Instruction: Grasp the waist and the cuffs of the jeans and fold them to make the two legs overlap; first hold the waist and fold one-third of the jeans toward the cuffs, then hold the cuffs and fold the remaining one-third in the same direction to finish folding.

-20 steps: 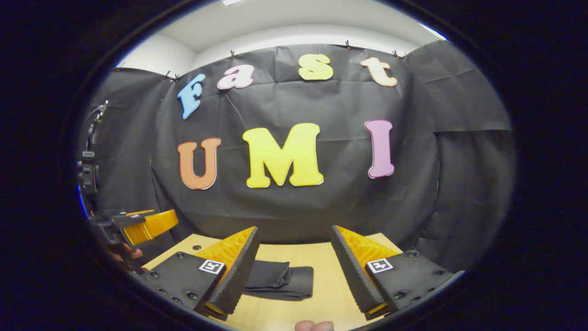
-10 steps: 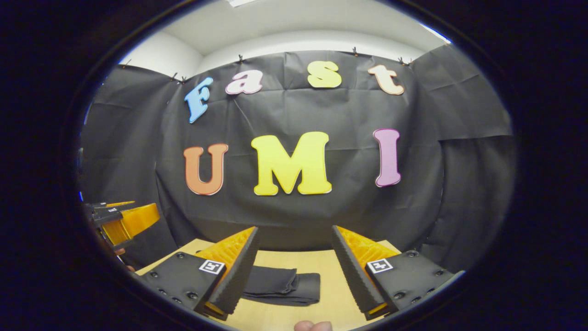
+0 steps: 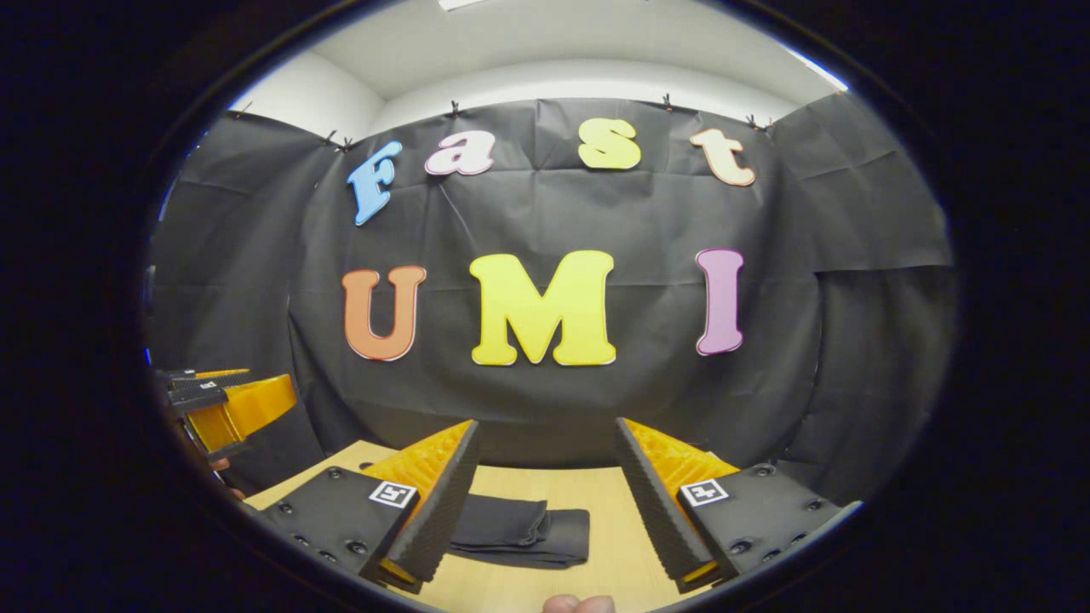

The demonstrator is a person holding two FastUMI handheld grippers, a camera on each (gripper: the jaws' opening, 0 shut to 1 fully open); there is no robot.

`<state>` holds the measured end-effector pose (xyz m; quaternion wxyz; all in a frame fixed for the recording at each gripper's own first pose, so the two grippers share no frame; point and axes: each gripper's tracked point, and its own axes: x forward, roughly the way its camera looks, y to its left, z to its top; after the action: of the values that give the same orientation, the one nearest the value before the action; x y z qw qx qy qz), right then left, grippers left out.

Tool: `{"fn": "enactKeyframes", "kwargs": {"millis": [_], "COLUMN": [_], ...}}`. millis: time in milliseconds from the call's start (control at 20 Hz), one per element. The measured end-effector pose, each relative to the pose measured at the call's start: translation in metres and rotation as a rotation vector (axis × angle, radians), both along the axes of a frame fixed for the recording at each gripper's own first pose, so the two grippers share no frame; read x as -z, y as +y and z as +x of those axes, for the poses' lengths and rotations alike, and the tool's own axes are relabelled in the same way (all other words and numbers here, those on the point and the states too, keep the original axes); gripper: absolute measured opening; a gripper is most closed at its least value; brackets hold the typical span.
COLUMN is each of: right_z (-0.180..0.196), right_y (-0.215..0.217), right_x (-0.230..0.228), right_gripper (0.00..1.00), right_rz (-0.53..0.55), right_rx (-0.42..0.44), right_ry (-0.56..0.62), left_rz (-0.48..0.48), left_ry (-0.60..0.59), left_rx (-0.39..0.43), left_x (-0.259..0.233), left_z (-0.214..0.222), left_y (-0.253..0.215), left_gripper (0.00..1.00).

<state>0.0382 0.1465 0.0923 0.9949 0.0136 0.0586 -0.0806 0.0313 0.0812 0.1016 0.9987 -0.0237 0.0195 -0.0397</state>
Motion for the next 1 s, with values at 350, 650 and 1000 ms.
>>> {"fn": "enactKeyframes", "kwargs": {"millis": [350, 650, 1000], "right_z": [0.001, 0.001, 0.003], "right_y": [0.011, 0.021, 0.028], "right_x": [-0.004, -0.005, -0.004], "right_gripper": [0.94, 0.94, 0.94], "right_rz": [-0.017, -0.018, -0.018], "right_rx": [-0.011, -0.017, -0.03], "right_ry": [-0.009, -0.014, -0.006], "left_rz": [-0.01, -0.009, -0.017], "left_ry": [0.006, -0.003, 0.003], "left_rx": [-0.008, -0.016, -0.022], "left_x": [0.003, 0.002, 0.004], "left_z": [-0.002, -0.004, -0.004], "left_y": [0.002, 0.003, 0.007], "left_gripper": [0.98, 0.98, 0.98]}}
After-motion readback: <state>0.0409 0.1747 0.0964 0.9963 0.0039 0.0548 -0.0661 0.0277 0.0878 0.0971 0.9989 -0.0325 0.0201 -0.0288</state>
